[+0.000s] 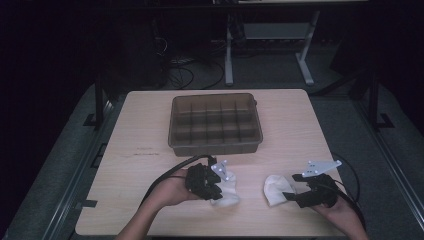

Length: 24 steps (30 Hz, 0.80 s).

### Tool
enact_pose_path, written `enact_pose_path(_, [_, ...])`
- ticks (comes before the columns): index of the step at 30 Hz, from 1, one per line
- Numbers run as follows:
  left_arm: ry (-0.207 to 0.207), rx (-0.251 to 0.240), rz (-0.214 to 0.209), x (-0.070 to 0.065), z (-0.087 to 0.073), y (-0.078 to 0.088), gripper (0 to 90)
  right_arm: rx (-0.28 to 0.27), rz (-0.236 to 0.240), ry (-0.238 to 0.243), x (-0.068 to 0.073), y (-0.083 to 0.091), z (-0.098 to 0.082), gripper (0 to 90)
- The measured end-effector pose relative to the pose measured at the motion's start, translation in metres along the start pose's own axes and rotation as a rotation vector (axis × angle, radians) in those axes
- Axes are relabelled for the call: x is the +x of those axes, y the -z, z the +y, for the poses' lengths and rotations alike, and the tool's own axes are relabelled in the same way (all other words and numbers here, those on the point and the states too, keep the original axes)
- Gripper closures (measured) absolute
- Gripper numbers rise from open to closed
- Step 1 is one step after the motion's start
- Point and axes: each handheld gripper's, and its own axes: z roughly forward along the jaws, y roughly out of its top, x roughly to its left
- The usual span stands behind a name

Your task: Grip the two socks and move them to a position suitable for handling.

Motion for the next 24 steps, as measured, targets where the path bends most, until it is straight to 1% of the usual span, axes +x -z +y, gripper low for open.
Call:
enact_pose_path(2, [-0.005, -0.01, -0.008, -0.002, -0.001, 0.0, 77.2, -0.006, 0.002, 0.002, 0.0, 0.0, 0.0, 25.4])
enact_pose_path(3, [0.004, -0.008, -0.003, -0.002, -0.002, -0.003, 77.3, 0.002, 0.005, 0.002, 0.001, -0.002, 0.001, 25.4])
enact_pose_path(4, [0.004, -0.008, -0.003, -0.002, -0.002, -0.003, 77.6, 0.002, 0.005, 0.002, 0.001, -0.002, 0.001, 25.4])
enact_pose_path(5, [0.018, -0.004, 0.004, 0.0, -0.003, -0.009, 79.1, 0.009, 0.006, 0.013, 0.002, -0.003, 0.001, 25.4])
enact_pose_path(6, [0.018, -0.004, 0.004, 0.0, -0.003, -0.009, 80.1, 0.009, 0.006, 0.013, 0.002, -0.003, 0.001, 25.4])
enact_pose_path(7, [0.024, -0.001, 0.001, 0.001, -0.004, -0.013, 81.0, 0.013, 0.008, 0.009, 0.003, -0.003, 0.001, 26.0])
enact_pose_path(9, [0.021, 0.006, 0.0, 0.001, -0.003, -0.021, 82.1, 0.012, 0.009, 0.011, 0.003, -0.003, 0.001, 26.1])
enact_pose_path(11, [0.025, 0.001, -0.012, 0.001, -0.001, -0.03, 82.9, 0.002, 0.004, 0.006, 0.002, -0.002, 0.002, 26.1])
enact_pose_path(13, [0.026, -0.006, -0.026, 0.001, 0.001, -0.036, 83.7, -0.001, 0.007, 0.004, 0.002, -0.002, 0.002, 26.7])
enact_pose_path(15, [0.019, 0.006, -0.031, 0.0, 0.004, -0.044, 83.6, 0.002, 0.007, 0.009, 0.002, -0.002, 0.002, 26.8])
enact_pose_path(17, [0.013, 0.011, -0.049, 0.0, 0.006, -0.05, 83.6, 0.006, 0.012, 0.016, 0.003, -0.002, 0.001, 28.9])
enact_pose_path(19, [-0.003, 0.034, -0.067, -0.001, 0.007, -0.059, 83.6, 0.0, 0.008, 0.013, 0.002, -0.001, 0.0, 29.0])
enact_pose_path(24, [-0.007, 0.042, -0.074, 0.0, 0.007, -0.062, 83.9, -0.015, 0.016, 0.011, 0.002, 0.003, 0.002, 30.0])
